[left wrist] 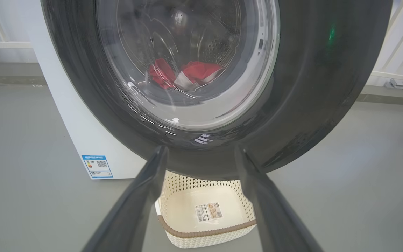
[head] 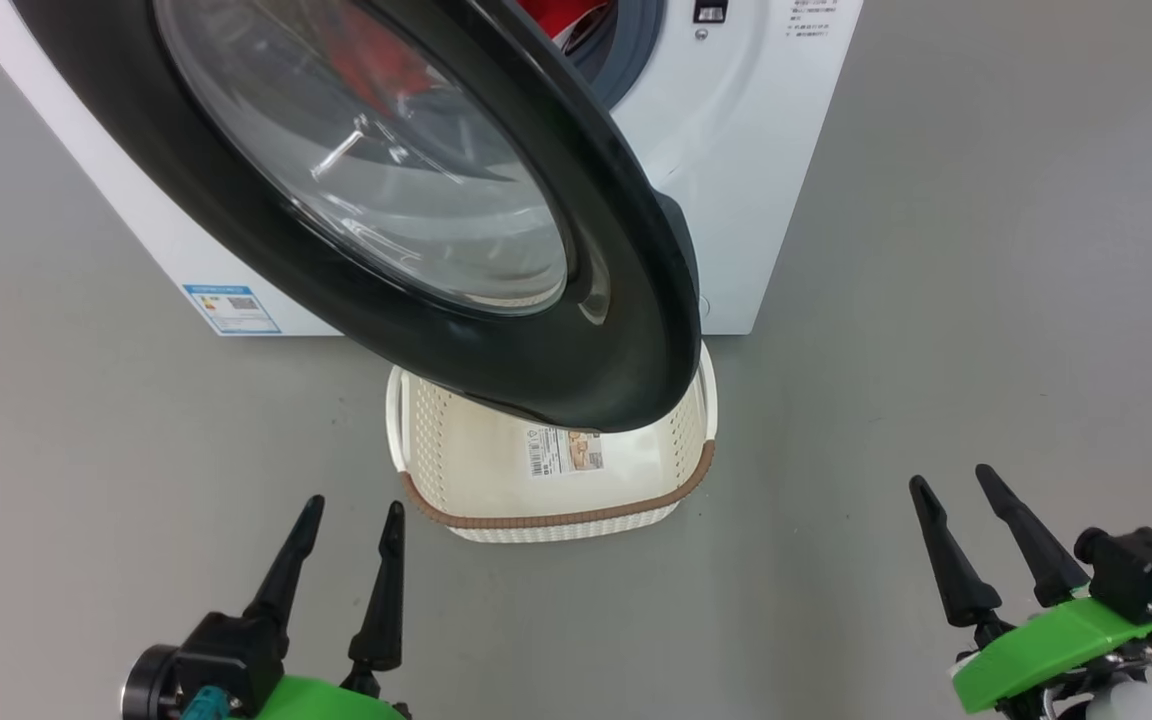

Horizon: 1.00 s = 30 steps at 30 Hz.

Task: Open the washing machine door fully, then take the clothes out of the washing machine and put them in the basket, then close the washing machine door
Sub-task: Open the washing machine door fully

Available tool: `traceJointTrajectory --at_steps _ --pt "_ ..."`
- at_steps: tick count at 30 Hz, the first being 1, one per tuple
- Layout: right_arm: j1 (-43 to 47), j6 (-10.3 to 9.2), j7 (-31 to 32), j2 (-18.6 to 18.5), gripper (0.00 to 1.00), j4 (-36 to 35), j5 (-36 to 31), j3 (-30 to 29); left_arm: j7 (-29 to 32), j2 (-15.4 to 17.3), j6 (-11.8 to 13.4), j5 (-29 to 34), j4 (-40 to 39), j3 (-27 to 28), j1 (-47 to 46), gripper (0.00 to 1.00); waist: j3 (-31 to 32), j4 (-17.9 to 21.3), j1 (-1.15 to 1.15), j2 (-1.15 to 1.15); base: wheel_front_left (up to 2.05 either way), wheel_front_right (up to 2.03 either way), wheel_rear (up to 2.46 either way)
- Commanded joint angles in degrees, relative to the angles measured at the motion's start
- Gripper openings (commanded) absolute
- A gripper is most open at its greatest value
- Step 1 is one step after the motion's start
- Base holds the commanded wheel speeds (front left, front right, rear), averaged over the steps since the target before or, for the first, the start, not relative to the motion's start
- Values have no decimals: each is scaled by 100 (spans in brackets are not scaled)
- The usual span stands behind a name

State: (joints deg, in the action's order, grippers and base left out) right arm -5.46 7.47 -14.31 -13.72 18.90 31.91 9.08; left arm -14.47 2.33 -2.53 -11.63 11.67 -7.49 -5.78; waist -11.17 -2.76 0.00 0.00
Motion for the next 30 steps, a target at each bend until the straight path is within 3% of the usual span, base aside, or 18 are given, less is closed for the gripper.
traceJointTrajectory --at_steps 1,11,30 --pt "92 2 -68 -22 100 -182 -101 22 -52 54 0 33 -113 194 -56 100 6 -5 0 0 0 0 0" --pt "460 2 -68 439 100 -773 -1032 -703 -52 54 5 25 -114 204 -54 100 25 -8 0 0 0 0 0" --pt "469 2 -69 549 100 -873 -1139 -815 -52 54 8 19 -136 188 -68 100 -14 -11 0 0 0 0 0"
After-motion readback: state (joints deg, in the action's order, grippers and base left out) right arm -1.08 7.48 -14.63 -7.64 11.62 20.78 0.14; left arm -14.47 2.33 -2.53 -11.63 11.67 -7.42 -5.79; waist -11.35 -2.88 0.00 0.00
